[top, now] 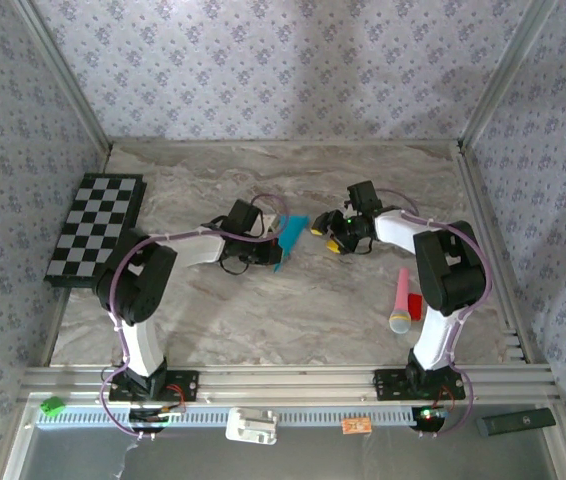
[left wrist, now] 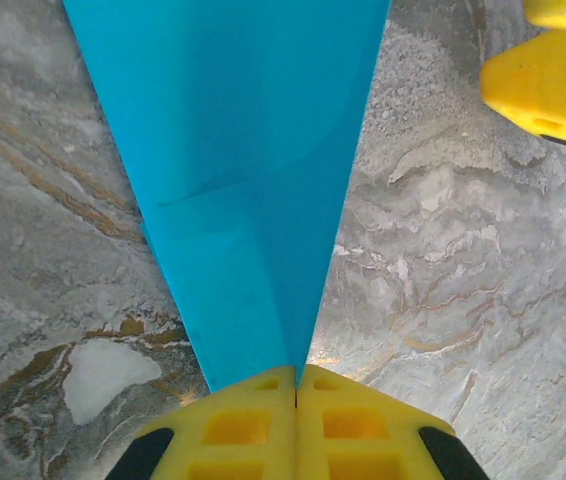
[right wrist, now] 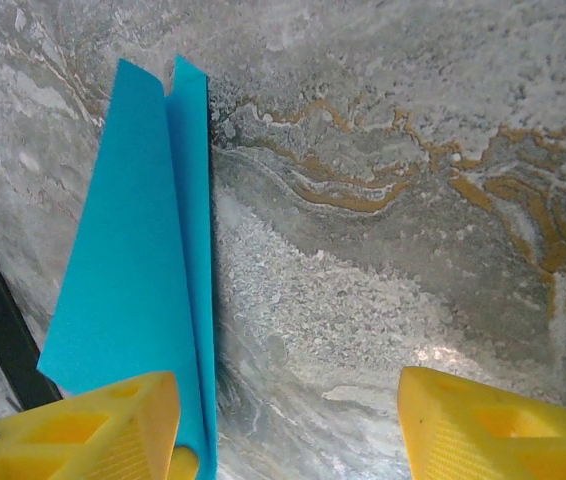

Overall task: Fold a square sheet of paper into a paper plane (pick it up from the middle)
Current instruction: Fold the wing for the fifth time at the center of the table.

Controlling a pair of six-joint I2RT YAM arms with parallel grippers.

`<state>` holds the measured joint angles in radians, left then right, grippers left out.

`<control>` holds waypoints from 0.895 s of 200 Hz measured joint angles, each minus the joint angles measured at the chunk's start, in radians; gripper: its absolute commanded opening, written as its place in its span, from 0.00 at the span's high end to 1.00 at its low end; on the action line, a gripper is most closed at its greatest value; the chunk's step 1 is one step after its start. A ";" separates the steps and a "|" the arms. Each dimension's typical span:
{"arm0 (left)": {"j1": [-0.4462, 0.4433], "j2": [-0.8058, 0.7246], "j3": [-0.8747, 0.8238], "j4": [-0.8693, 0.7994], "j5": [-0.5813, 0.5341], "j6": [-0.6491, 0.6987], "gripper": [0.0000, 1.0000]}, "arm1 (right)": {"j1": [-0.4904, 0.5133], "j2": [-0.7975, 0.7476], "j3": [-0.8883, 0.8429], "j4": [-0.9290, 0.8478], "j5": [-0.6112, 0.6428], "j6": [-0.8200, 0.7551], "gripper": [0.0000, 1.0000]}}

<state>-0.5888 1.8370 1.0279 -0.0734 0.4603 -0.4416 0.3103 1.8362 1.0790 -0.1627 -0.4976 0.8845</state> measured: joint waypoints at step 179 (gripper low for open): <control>0.015 0.017 -0.117 0.192 0.050 -0.174 0.99 | 0.122 0.118 0.180 -0.079 0.085 -0.320 0.44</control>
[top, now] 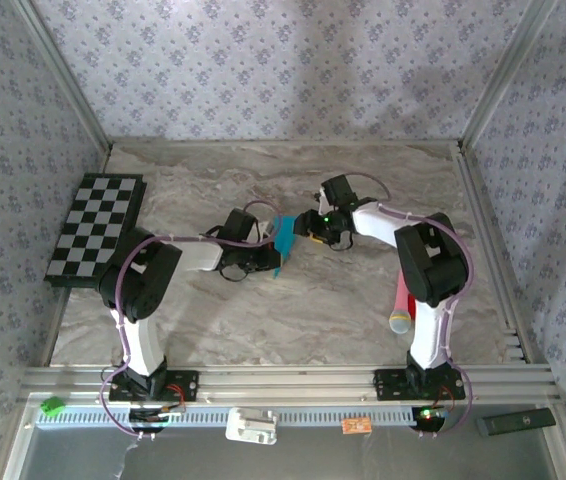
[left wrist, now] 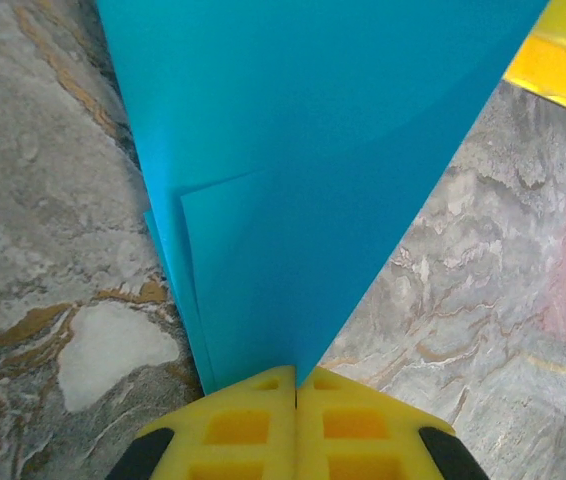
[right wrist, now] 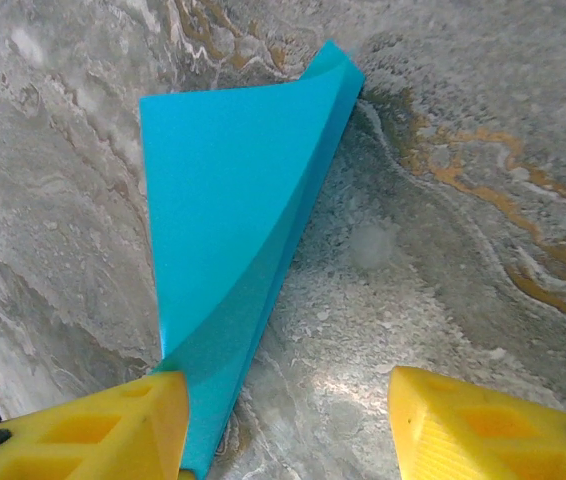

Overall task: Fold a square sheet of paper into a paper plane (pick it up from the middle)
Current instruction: Fold the wing for the fifth time at the center of the table.

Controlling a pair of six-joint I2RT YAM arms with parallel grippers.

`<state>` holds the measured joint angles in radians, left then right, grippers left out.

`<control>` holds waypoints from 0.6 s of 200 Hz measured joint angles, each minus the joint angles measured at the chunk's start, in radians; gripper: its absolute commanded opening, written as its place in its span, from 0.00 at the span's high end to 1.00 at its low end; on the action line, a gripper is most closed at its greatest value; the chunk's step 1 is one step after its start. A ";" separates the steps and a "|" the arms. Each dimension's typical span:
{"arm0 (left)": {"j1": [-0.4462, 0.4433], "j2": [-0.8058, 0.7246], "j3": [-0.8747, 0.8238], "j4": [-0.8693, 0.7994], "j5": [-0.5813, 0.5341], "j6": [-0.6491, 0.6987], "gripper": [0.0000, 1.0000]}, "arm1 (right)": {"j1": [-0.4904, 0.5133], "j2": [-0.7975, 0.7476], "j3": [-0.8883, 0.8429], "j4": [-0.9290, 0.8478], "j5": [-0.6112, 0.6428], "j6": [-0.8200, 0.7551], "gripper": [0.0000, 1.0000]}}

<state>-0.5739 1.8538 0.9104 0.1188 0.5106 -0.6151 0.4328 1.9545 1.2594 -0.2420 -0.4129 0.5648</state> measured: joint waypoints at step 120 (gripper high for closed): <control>0.005 0.000 -0.048 0.096 0.013 -0.006 0.89 | 0.025 0.071 0.077 -0.077 -0.013 -0.061 0.42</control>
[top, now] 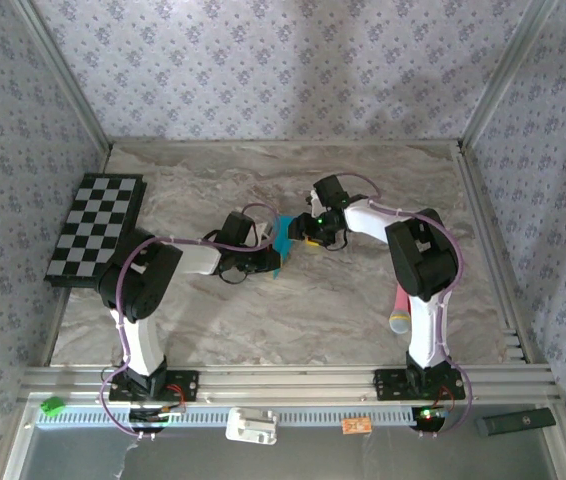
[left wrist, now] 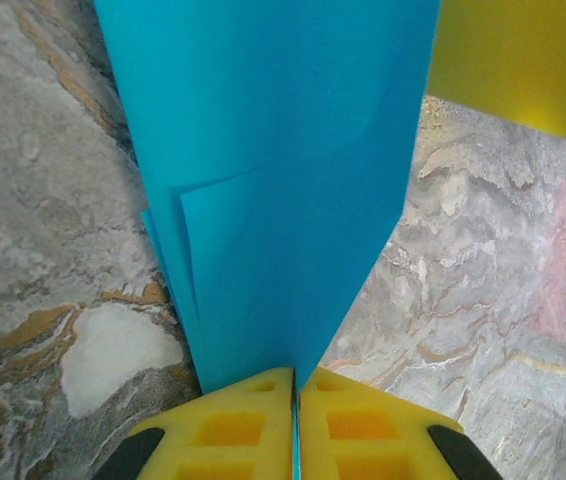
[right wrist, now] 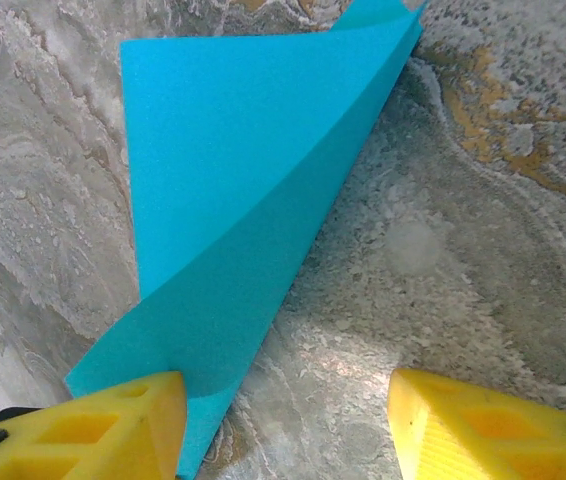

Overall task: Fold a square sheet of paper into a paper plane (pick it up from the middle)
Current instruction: Fold the wing for the fifth time at the center of the table.

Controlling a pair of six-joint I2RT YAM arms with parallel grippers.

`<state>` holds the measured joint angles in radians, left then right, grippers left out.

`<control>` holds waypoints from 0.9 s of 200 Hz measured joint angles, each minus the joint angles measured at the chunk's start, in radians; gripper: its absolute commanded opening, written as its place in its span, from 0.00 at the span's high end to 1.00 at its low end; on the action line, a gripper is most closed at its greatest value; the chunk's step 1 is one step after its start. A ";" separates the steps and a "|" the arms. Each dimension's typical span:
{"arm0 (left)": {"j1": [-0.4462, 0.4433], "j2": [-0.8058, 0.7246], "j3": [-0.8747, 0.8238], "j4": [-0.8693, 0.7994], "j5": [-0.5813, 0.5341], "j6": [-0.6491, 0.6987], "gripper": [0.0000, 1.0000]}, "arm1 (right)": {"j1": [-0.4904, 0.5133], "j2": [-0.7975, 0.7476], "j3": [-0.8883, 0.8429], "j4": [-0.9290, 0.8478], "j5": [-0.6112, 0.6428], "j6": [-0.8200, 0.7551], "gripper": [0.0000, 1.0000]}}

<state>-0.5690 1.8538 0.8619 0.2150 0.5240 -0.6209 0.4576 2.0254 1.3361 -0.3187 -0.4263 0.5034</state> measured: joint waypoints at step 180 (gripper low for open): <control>0.006 0.000 -0.005 0.018 0.019 -0.014 0.85 | 0.054 0.069 0.151 -0.177 0.125 0.011 0.30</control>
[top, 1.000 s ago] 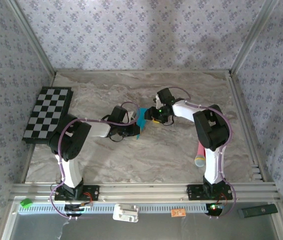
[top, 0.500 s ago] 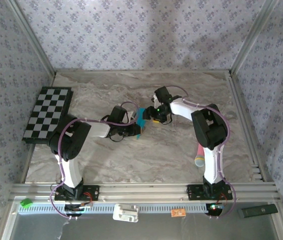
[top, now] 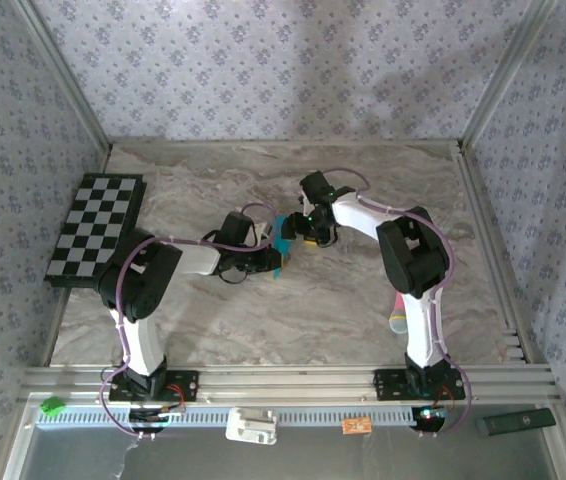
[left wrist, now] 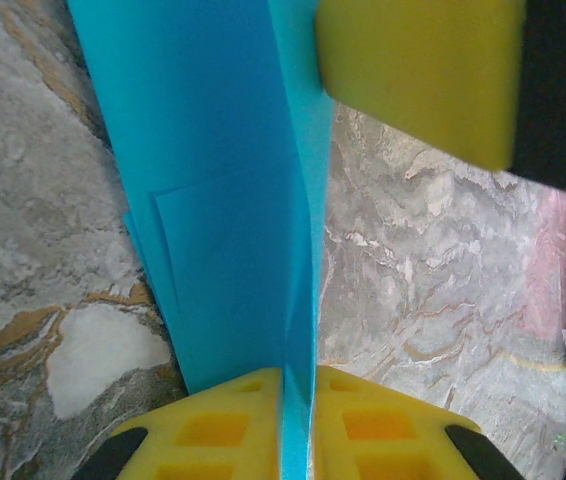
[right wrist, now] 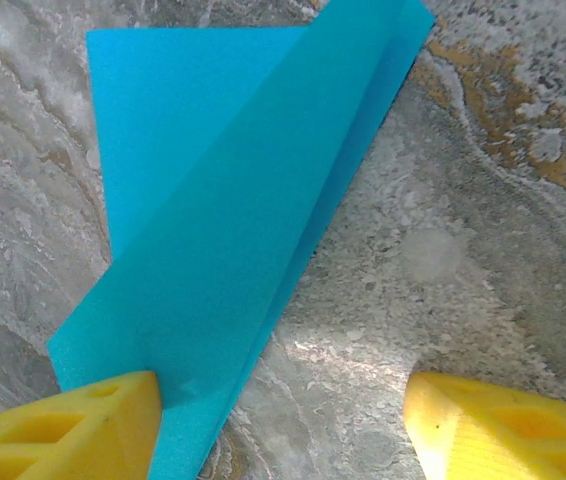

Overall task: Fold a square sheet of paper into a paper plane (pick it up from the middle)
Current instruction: Fold the wing for the fifth time at the center of the table.

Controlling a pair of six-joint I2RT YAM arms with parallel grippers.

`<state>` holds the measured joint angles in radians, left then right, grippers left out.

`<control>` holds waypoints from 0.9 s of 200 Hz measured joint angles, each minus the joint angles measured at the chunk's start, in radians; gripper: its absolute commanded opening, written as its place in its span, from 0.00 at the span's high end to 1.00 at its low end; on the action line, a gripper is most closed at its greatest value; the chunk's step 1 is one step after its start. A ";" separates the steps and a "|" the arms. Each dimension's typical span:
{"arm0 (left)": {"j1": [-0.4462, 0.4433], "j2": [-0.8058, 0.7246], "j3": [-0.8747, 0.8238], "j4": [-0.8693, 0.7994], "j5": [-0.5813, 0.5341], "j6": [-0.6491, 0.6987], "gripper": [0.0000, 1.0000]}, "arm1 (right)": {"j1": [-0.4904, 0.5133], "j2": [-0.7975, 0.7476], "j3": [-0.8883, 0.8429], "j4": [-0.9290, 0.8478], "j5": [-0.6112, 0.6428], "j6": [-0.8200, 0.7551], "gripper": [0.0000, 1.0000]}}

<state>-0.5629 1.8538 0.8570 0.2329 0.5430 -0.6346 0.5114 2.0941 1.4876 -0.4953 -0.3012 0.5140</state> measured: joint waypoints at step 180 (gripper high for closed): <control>0.005 -0.083 -0.049 0.012 -0.039 -0.053 0.73 | 0.031 0.081 0.149 -0.159 0.108 0.135 0.28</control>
<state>-0.5579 1.7710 0.8078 0.2447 0.5041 -0.6880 0.5423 2.1754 1.6363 -0.6548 -0.1928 0.6495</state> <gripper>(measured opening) 0.248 0.716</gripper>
